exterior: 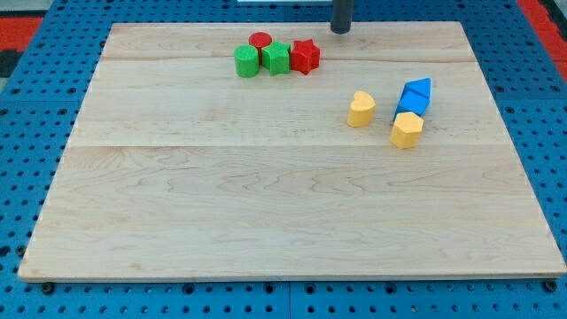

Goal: Push the yellow heart to the left center of the board

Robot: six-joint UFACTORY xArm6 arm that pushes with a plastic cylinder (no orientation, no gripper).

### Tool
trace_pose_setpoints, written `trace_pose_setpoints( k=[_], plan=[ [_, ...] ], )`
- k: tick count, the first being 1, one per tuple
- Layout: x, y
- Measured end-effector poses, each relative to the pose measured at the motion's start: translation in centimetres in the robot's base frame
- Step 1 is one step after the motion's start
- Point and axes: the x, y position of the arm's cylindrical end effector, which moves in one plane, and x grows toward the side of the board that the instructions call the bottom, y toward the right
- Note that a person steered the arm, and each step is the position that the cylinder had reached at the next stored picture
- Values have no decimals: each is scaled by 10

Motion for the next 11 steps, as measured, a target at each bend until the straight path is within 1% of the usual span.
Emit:
trace_pose_setpoints(
  k=[3,4,5,6,7,8,9,10,11],
  plan=[
    [4,0],
    [4,-21],
    [3,-23],
    [2,-23],
    [1,-4],
    [30,91],
    [101,133],
    [151,150],
    [168,125]
  ],
)
